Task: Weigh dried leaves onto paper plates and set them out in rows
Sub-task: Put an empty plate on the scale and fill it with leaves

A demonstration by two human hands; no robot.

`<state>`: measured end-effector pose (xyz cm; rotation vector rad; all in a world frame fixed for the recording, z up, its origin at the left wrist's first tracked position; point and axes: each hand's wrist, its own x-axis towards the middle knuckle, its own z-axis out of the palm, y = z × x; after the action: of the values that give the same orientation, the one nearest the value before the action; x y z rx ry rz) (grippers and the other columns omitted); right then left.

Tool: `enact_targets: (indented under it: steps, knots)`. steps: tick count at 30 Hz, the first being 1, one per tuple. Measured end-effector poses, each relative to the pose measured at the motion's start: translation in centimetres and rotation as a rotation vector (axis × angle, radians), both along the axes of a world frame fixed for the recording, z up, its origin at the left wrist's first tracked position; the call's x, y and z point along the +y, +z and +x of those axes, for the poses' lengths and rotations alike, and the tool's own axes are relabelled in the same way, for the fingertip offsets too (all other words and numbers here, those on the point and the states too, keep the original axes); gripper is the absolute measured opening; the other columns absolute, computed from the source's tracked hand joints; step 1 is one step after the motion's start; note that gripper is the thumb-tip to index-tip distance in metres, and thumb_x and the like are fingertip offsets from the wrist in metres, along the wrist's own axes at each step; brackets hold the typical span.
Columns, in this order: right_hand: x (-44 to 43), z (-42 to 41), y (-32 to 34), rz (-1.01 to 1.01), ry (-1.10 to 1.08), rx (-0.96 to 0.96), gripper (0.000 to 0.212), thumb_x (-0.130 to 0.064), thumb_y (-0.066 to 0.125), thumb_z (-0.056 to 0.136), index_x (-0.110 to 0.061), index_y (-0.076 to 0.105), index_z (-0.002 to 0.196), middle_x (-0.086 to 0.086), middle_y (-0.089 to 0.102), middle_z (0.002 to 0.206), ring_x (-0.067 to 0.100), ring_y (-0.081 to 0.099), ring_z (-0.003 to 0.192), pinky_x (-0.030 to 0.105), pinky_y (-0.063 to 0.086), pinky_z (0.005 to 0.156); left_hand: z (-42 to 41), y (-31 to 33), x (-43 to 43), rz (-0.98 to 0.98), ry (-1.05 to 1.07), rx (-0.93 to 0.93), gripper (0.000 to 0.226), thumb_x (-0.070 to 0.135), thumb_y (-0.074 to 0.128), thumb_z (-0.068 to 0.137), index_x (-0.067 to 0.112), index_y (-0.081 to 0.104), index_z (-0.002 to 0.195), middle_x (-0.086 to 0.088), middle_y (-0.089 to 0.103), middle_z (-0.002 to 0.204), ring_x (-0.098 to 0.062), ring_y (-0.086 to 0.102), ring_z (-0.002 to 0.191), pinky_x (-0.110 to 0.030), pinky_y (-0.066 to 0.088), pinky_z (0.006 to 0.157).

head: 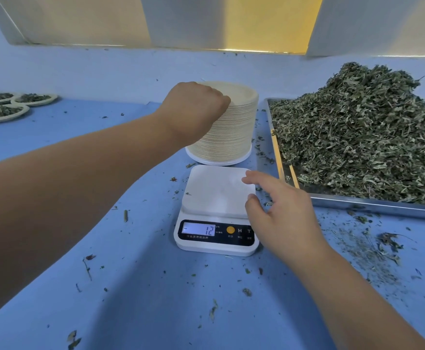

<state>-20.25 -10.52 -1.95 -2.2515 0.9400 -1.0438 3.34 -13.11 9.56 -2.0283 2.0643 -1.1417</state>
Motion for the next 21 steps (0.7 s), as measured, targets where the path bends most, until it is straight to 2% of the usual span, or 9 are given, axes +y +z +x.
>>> enact_targets:
  steps: [4, 6, 8, 10, 12, 15, 18, 21]
  knots:
    - [0.0, 0.0, 0.0, 0.002, 0.008, 0.002, 0.032, -0.021, 0.059, 0.094, -0.037, 0.065, 0.121, -0.012, 0.068, 0.104, 0.005, 0.06, 0.07, 0.0, 0.037, 0.07, -0.3, 0.4, -0.1, 0.038, 0.045, -0.002, 0.022, -0.009, 0.045, 0.08, 0.01, 0.047, 0.089, -0.007, 0.049, 0.076, -0.028, 0.038, 0.059, -0.032, 0.022, 0.053]
    - [0.0, 0.0, 0.0, -0.001, 0.014, 0.004, 0.032, -0.02, 0.059, 0.094, -0.036, 0.066, 0.121, -0.011, 0.069, 0.105, 0.006, 0.059, 0.085, -0.001, 0.036, 0.073, -0.4, 0.5, -0.3, 0.067, 0.051, -0.036, 0.022, -0.009, 0.046, 0.082, 0.01, 0.045, 0.093, -0.006, 0.045, 0.073, -0.022, 0.028, 0.053, -0.032, 0.02, 0.051]
    - [0.0, 0.1, -0.1, -0.004, 0.02, 0.012, 0.032, -0.019, 0.06, 0.093, -0.034, 0.066, 0.121, -0.011, 0.07, 0.109, 0.007, 0.054, 0.1, -0.002, 0.036, 0.077, -0.6, 0.5, -0.4, 0.093, 0.037, -0.091, 0.027, -0.008, 0.048, 0.085, 0.009, 0.046, 0.106, -0.007, 0.048, 0.076, -0.022, 0.026, 0.053, -0.033, 0.022, 0.051]
    - [0.0, 0.2, -0.1, -0.007, 0.022, 0.02, 0.033, -0.018, 0.06, 0.093, -0.034, 0.066, 0.121, -0.011, 0.07, 0.111, 0.008, 0.052, 0.104, -0.002, 0.036, 0.077, -0.8, 0.5, -0.6, 0.111, 0.008, -0.156, 0.044, -0.006, 0.053, 0.086, 0.007, 0.043, 0.128, -0.008, 0.052, 0.08, -0.022, 0.027, 0.052, -0.032, 0.02, 0.049]
    - [0.0, 0.2, -0.1, -0.011, 0.023, 0.024, 0.033, -0.019, 0.06, 0.093, -0.034, 0.066, 0.121, -0.014, 0.069, 0.113, 0.007, 0.051, 0.103, -0.002, 0.037, 0.078, -1.1, 0.6, -0.7, 0.135, -0.01, -0.191, 0.059, -0.004, 0.056, 0.087, 0.008, 0.035, 0.141, -0.008, 0.051, 0.081, -0.023, 0.027, 0.051, -0.032, 0.016, 0.047]
    - [0.0, 0.2, -0.2, -0.011, 0.027, 0.023, 0.033, -0.019, 0.06, 0.093, -0.034, 0.066, 0.121, -0.015, 0.069, 0.114, 0.0, 0.05, 0.102, -0.001, 0.037, 0.077, -1.5, 0.9, -0.8, 0.162, -0.012, -0.192, 0.066, -0.005, 0.058, 0.086, 0.008, 0.031, 0.144, -0.007, 0.043, 0.078, -0.023, 0.026, 0.051, -0.033, 0.018, 0.047]
    - [0.0, 0.2, -0.2, -0.016, 0.03, 0.022, 0.033, -0.019, 0.06, 0.093, -0.034, 0.067, 0.121, -0.012, 0.071, 0.112, 0.002, 0.049, 0.104, 0.003, 0.039, 0.078, -1.5, 0.6, -0.6, 0.164, -0.01, -0.2, 0.073, -0.006, 0.058, 0.085, 0.008, 0.026, 0.149, -0.008, 0.044, 0.082, -0.022, 0.027, 0.052, -0.033, 0.017, 0.047]
    - [0.0, 0.1, -0.2, -0.015, 0.029, 0.011, 0.032, -0.019, 0.06, 0.093, -0.034, 0.067, 0.121, -0.01, 0.072, 0.109, -0.001, 0.05, 0.103, 0.005, 0.041, 0.079, -1.4, 0.2, -0.3, 0.142, -0.039, -0.246, 0.078, -0.006, 0.056, 0.084, 0.008, 0.021, 0.152, -0.01, 0.043, 0.087, -0.027, 0.04, 0.059, -0.034, 0.02, 0.048]
